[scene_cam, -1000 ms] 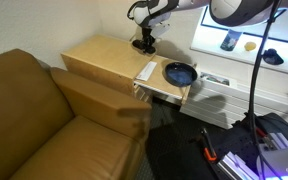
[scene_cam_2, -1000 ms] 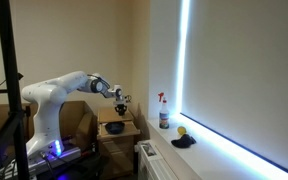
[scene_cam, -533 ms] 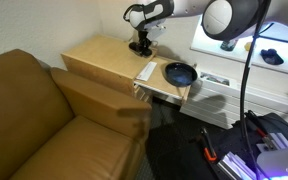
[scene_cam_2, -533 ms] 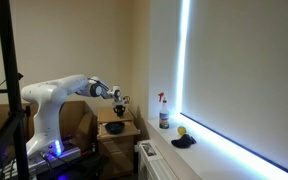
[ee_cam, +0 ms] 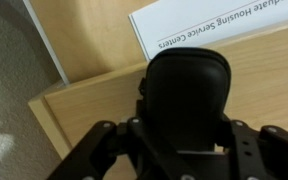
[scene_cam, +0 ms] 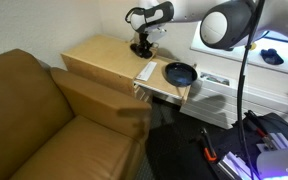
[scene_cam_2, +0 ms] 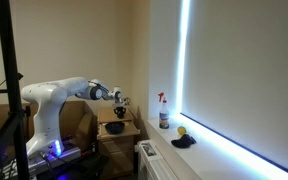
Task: Move the eyeglass case from the bowl to the nightstand
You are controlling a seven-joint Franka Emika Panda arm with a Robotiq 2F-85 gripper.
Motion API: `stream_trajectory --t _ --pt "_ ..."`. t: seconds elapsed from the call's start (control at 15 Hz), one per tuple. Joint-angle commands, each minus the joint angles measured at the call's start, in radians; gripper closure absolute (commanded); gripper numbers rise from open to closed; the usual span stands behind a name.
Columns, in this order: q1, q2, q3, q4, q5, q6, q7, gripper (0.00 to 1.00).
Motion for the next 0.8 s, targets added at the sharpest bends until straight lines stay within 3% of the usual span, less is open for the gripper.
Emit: stream_trajectory --t 0.0,0.07,0.4,0.6,0.67,0.73 --pt "-0.006 0.024 0.008 0.053 0.014 -0.007 0.015 0.09" --pt "-0.010 0.018 0.019 0.052 0.024 -0.007 0.012 0.02" --pt "-0.040 -0.052 0.072 0.050 0.094 -0.002 0.013 0.00" --pt "-0.063 -0.071 0.109 0.098 0.149 0.072 0.035 0.00" --pt "-0.058 -0.010 0.113 0.234 0.187 0.039 0.026 0.00" --pt "-0.038 0.000 0.073 0.220 0.158 0.005 0.027 0.00"
